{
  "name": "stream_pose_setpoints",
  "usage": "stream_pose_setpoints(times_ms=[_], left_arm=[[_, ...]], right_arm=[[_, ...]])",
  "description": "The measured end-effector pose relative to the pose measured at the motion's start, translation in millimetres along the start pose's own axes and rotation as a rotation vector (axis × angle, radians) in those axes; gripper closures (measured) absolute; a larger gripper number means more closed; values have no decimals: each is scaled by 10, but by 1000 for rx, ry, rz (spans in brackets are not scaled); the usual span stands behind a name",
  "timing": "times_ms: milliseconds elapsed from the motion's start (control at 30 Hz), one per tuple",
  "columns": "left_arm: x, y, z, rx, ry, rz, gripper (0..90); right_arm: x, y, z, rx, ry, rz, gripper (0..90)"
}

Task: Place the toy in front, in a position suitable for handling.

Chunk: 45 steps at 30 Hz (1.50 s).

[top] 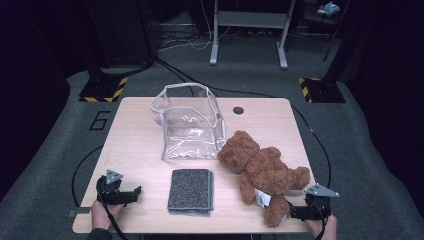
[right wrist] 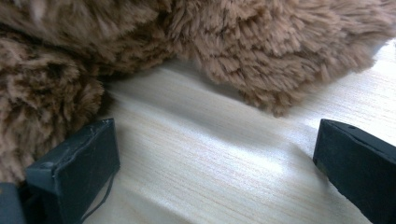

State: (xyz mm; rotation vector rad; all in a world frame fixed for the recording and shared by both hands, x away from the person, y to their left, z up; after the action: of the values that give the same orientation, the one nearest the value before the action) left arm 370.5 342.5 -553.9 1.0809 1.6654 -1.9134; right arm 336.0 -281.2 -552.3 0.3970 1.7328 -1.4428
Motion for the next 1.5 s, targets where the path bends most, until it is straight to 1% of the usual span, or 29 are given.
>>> stream_pose_setpoints(times_ms=[33,200,367,400,433,467,500,533,567,600,633,700,733,800,833,867,933,967,1033,1067,1100,1167,1233,1300,1333,1367,1400,1467,1500], left_arm=[[0,-1,0,0,0,-1,1],[1,-4,2,-2,-1,-2,1],[-7,-14,-4,11,2,-12,0],[-12,-10,-4,9,0,-5,0],[-17,-13,-4,17,-2,-14,1],[-28,-11,-1,17,-6,-5,1],[-60,-24,9,37,-12,-4,0],[-83,-24,16,30,-2,1,1],[-83,-24,16,30,-2,1,1],[-137,-32,30,47,1,-1,3],[-137,-32,30,47,1,-1,4],[-209,-46,44,58,-4,14,8],[-295,-68,68,75,4,14,9],[-386,-74,100,82,15,29,10],[-386,-74,100,82,15,29,14],[-431,-73,124,96,9,35,15],[-582,-62,189,117,30,50,19],[-582,-62,189,117,30,50,23],[-726,-44,253,133,52,65,28],[-726,-44,253,133,52,65,31],[-805,-27,283,142,67,71,31],[-897,-9,314,152,82,74,42],[-1003,12,348,157,88,88,44],[-1152,47,396,169,91,97,60],[-1152,47,396,169,91,97,62],[-1245,81,424,181,99,100,68],[-1245,81,424,181,99,100,73],[-1341,122,458,178,106,107,82],[-1402,141,473,184,114,103,87]], right_arm=[[1,-2,-6,0,7,0,0],[1,-2,-4,-1,5,-1,0],[-1,-4,-3,0,8,-4,0],[1,-8,-9,3,19,-7,0],[1,-8,-9,3,19,-8,0],[1,-8,-9,3,19,-8,0],[-1,-3,-3,0,9,-3,0],[-1,-3,-3,0,11,-4,0],[-1,-3,-3,0,11,-4,0],[-4,1,3,-2,8,-3,0],[-4,1,3,-2,8,-3,0],[-4,1,2,-1,10,-4,0],[-4,1,1,-1,11,-3,0],[-4,1,2,-1,11,-3,0],[-4,1,2,-1,11,-3,0],[-6,2,4,-2,9,-4,0],[-6,2,6,-2,7,-4,0],[-6,2,6,-2,7,-4,0],[-6,4,6,0,7,-4,0],[-6,4,6,0,7,-4,0],[-7,4,6,0,8,-4,0],[-7,5,5,1,8,-4,0],[-7,5,6,1,8,-5,0],[-8,6,7,1,7,-5,0],[-8,6,7,1,7,-5,0],[-8,6,8,3,8,-4,0],[-8,6,8,3,9,-4,0],[-9,6,8,3,9,-4,0],[-9,7,8,3,9,-3,0]])
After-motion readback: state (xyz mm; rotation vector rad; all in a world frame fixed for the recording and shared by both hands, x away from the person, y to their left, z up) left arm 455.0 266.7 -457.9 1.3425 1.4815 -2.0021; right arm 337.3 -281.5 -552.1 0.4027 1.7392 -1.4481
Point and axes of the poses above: each handheld gripper's, and its own axes: y roughly forward along the jaws, x roughly out of its underside, z roughly to its right, the point moved 3 cm from there along y, roughly forward along the jaws, and after that the axes turned 2 degrees about z, right-handed, at the moved point
